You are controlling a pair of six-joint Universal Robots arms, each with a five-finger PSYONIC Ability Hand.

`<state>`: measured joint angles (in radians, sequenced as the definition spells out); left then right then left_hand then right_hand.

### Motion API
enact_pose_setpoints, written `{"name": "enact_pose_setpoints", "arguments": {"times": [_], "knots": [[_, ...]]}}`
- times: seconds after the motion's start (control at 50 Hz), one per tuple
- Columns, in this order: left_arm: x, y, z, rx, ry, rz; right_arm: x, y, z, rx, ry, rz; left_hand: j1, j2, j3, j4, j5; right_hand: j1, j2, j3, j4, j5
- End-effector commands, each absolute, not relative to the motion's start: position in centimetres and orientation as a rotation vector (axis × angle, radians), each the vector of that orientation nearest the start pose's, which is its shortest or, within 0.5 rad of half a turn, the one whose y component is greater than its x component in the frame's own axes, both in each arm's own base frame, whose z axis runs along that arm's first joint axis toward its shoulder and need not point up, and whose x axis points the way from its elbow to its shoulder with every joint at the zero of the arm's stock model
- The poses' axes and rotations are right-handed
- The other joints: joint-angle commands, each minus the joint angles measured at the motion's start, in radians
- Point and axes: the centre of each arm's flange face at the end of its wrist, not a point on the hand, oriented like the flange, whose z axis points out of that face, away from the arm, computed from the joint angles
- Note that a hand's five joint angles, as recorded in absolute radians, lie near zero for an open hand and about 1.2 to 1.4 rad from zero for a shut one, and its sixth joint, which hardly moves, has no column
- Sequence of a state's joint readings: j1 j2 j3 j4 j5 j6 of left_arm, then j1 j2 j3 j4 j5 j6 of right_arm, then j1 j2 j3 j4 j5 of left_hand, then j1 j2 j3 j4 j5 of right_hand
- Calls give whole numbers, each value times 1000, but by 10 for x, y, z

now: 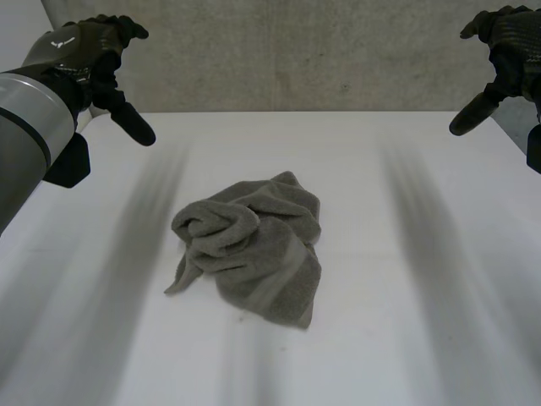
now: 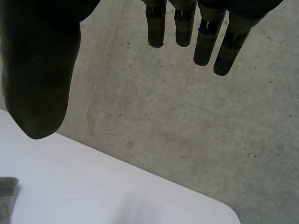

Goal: Fold the towel.

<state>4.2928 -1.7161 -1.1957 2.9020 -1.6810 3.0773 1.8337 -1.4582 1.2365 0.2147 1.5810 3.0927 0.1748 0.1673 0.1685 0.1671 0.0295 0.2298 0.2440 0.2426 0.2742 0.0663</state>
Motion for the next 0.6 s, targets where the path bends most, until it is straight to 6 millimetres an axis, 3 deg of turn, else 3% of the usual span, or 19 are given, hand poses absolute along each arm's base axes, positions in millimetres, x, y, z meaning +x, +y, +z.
{"name": "enact_pose_setpoints", "arguments": {"times": [0.02, 0.28, 0.38, 0.44, 0.48, 0.5, 0.54, 0.56, 0.6], "knots": [[-247, -256, 352, 303, 2434, -2356, 210, -283, 356, -317, 2106, -2116, 1, 8, 7, 8, -29, -55, -69, -68, -100, -66], [-245, -255, 357, 297, 2416, -2378, 213, -282, 352, -346, 2110, -2094, 1, 8, 7, 8, -29, -55, -69, -68, -100, -66], [-246, -256, 352, 312, 2429, -2359, 219, -280, 344, -459, 2119, -2072, 1, 8, 7, 8, -29, -55, -69, -68, -100, -66], [-247, -260, 345, 367, 2405, -2323, 223, -282, 327, -601, 2166, -2041, 3, 11, 10, 11, -26, -13, -27, -26, -57, -24], [-244, -278, 321, 495, 2375, -2172, 230, -281, 308, -747, 2210, -1980, 1, 8, 7, 8, -29, 92, 78, 79, 48, 81], [-244, -278, 321, 495, 2375, -2171, 240, -273, 299, -825, 2211, -1916, 1, 8, 7, 8, -29, 119, 105, 106, 75, 108], [-234, -296, 290, 602, 2360, -1998, 250, -265, 289, -875, 2208, -1832, 1, 8, 7, 8, -29, 119, 105, 107, 75, 108], [-234, -296, 290, 602, 2360, -1997, 250, -265, 289, -875, 2208, -1831, 1, 8, 7, 8, -29, 119, 105, 107, 75, 108], [-227, -306, 262, 682, 2406, -1880, 262, -257, 266, -852, 2235, -1658, 1, 8, 7, 8, -29, 119, 105, 107, 75, 108]]}}
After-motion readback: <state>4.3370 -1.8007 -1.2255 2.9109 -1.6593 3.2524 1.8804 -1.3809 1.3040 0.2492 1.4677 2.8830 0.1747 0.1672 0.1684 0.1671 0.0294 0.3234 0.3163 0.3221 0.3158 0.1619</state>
